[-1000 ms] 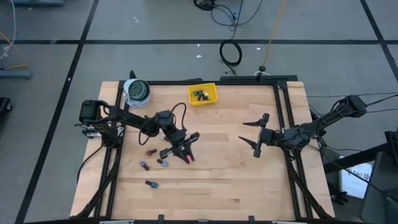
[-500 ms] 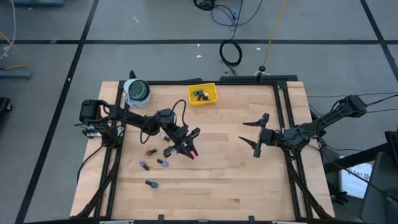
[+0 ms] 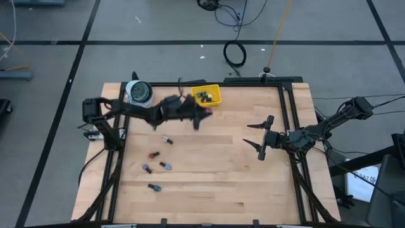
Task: Pick & Place Nail Polish
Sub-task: Put the pink nail polish bottle into the yellow bin
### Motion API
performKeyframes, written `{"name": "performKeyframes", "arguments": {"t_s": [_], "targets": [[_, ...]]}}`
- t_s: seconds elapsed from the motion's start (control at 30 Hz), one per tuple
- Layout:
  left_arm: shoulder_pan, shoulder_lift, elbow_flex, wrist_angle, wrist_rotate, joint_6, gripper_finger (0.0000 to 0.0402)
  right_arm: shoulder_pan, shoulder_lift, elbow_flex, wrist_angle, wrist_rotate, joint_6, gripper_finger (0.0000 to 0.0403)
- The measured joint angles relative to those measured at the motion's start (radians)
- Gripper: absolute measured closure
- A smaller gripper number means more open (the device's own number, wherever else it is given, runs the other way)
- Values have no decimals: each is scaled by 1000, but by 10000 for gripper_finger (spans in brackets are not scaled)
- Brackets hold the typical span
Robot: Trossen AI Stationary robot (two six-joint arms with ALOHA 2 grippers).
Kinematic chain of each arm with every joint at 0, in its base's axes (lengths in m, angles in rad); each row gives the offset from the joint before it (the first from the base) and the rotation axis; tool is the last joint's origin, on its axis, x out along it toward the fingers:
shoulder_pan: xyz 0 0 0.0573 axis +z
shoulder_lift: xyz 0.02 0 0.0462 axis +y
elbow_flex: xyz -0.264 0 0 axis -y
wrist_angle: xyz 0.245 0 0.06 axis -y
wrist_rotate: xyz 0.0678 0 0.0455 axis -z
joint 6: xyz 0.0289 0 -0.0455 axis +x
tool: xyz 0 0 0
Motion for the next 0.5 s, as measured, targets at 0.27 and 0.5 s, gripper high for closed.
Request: {"name": "performKeyframes", "arguments": {"t_s": [0.27,0.5], "targets": [[117,51,300,-640,-188,118,350,-18,0,0,12,0,-29,135],[195,154,329,-661,-234,74,330,-22,0,0,8,-1,-29,135]]}}
